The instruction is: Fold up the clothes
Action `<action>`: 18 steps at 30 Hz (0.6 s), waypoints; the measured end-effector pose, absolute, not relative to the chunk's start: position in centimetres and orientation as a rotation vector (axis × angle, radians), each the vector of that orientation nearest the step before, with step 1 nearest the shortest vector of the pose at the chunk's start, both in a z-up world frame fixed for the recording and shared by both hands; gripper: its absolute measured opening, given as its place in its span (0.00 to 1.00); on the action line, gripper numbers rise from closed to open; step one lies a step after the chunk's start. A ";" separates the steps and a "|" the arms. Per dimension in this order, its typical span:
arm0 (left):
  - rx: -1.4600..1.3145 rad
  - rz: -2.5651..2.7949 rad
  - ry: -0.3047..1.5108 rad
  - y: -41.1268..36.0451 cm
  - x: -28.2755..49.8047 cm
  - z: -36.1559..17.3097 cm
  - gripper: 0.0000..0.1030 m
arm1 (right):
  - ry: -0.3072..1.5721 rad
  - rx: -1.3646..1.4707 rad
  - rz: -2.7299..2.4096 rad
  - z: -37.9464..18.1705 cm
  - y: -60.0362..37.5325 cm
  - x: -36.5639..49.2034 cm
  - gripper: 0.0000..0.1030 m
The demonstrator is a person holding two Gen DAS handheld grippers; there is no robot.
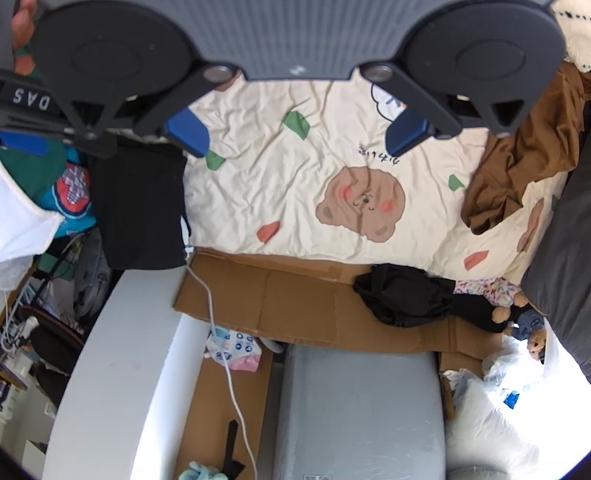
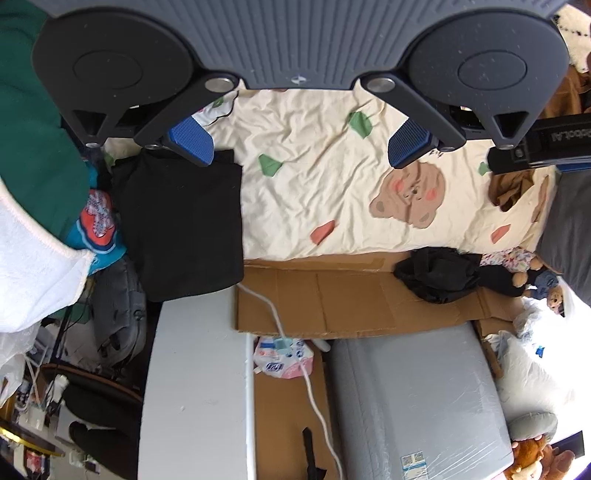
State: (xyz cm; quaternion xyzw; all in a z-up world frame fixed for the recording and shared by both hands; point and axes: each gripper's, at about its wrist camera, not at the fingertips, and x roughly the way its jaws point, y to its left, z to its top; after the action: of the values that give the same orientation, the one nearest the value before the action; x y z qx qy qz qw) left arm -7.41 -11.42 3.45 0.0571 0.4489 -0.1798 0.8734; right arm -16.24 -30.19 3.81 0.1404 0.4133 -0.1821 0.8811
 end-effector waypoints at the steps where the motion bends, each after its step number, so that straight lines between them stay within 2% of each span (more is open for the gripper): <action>1: 0.120 -0.375 0.937 -11.4 -7.5 3.4 1.00 | 0.859 0.297 -0.385 3.8 -30.3 -16.2 1.00; 18: 0.150 -0.307 0.922 -11.6 -8.0 3.1 1.00 | 0.862 0.299 -0.354 3.7 -30.1 -16.3 1.00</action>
State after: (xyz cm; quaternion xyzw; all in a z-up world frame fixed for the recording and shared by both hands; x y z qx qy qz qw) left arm -7.99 -11.62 3.09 0.0719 0.4425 -0.1473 0.8816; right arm -16.33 -30.09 3.65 0.1434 0.4140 -0.1700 0.8827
